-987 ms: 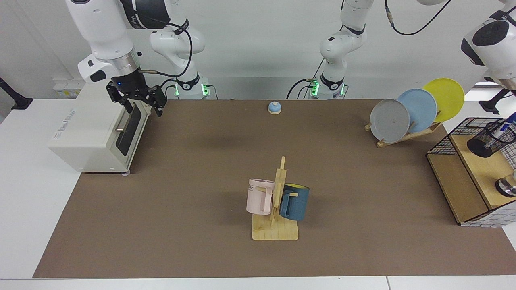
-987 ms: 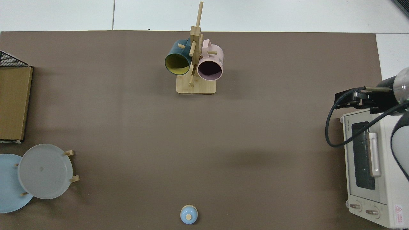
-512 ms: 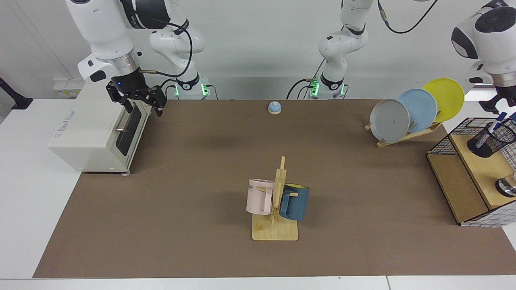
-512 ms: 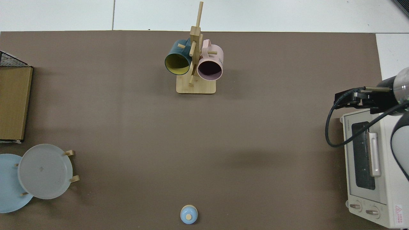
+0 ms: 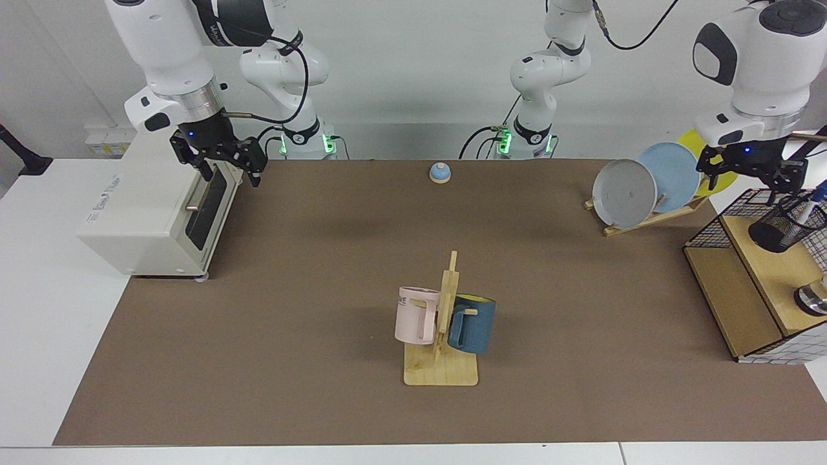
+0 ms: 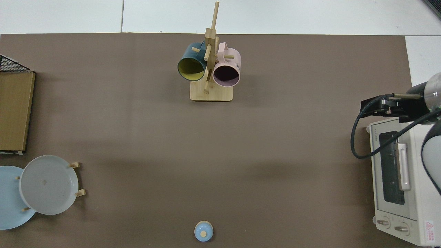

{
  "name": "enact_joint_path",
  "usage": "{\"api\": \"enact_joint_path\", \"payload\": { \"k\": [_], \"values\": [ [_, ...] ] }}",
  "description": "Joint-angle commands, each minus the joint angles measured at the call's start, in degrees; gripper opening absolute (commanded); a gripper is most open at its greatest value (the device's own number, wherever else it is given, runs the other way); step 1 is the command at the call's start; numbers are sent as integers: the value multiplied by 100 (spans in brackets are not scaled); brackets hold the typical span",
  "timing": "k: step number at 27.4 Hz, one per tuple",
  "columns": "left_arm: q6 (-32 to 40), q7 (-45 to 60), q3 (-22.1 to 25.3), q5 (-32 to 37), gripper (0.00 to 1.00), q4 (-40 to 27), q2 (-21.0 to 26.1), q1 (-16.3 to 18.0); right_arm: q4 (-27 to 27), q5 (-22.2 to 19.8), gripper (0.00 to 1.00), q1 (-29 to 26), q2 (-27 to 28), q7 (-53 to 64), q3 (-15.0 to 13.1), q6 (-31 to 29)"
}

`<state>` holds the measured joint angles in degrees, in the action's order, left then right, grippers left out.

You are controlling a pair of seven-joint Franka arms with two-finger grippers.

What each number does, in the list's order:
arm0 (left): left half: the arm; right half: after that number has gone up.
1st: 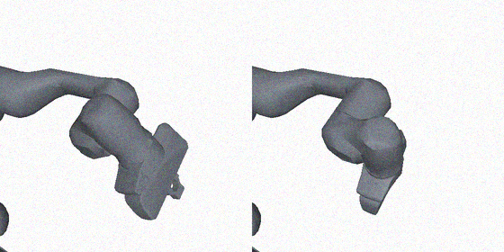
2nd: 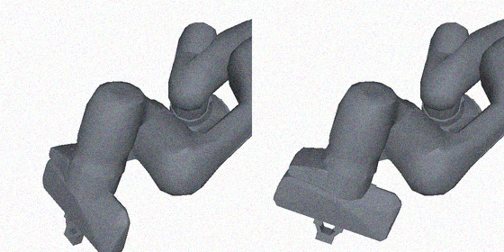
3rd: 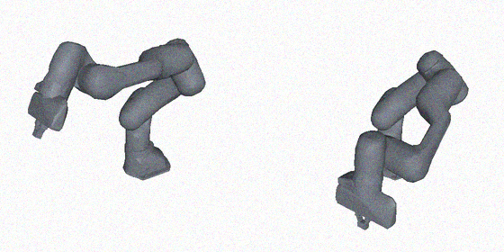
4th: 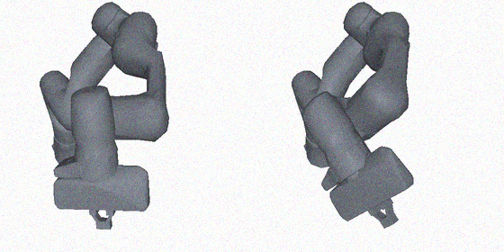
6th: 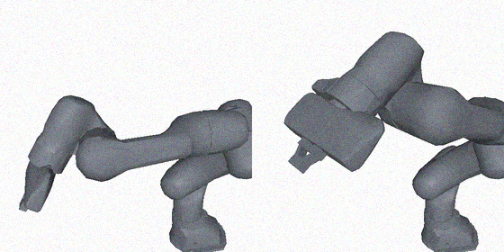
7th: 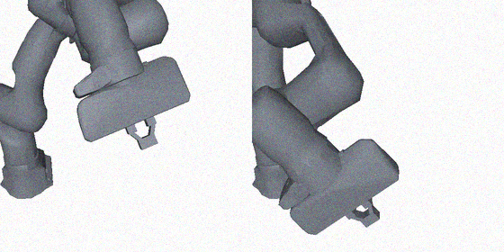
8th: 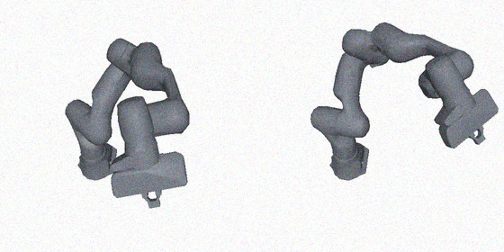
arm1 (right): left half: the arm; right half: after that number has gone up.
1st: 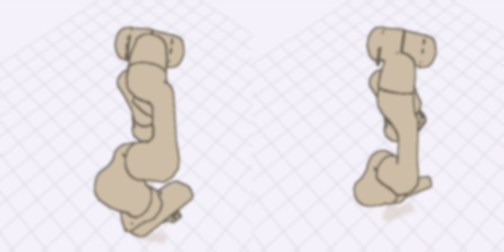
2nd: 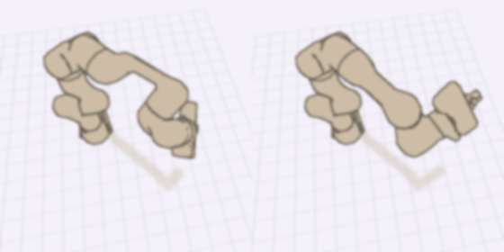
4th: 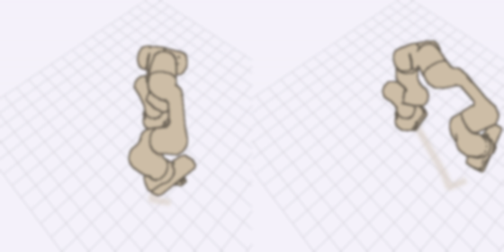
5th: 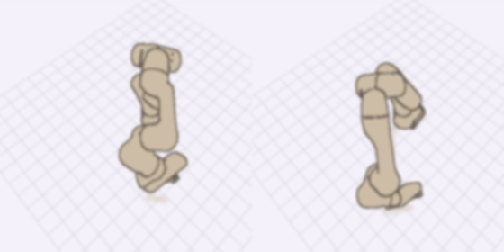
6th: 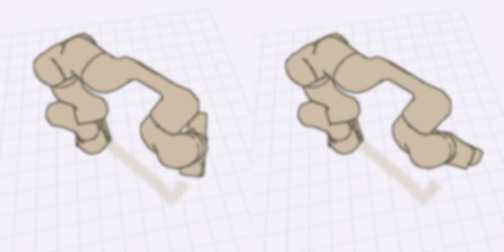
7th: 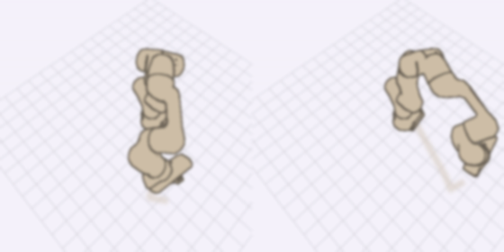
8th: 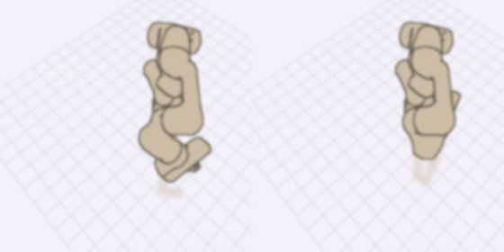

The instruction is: Put markers into pen holder

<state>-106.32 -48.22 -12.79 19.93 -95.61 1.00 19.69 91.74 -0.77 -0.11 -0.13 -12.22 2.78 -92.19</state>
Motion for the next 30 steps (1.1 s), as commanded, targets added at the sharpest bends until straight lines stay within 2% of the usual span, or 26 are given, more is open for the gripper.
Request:
{"api": "enact_joint_path", "payload": {
  "k": [1,6,11,18,23,26,30],
  "values": [
    [401,1558,-338,-437,100,34,-117,-53,-78,103,100,-94,40,-96,65,26],
    [682,2912,-575,-998,100,112,-170,-53,-78,103,100,-94,40,-96,65,26],
    [1024,3722,-584,-1482,100,227,-284,-53,-78,103,100,-94,40,-96,65,26],
    [1148,4531,-637,-1852,100,227,-443,-53,-78,103,100,-94,40,-96,65,17],
    [1113,4567,-628,-1861,100,227,-452,-97,-78,103,100,-94,40,-96,65,26],
    [1113,4576,-375,-1835,100,218,-478,-491,-78,103,100,-94,40,-96,65,26],
    [1087,4593,520,-1861,100,227,-478,-1395,-78,103,100,-94,40,-96,65,26]
  ]
}}
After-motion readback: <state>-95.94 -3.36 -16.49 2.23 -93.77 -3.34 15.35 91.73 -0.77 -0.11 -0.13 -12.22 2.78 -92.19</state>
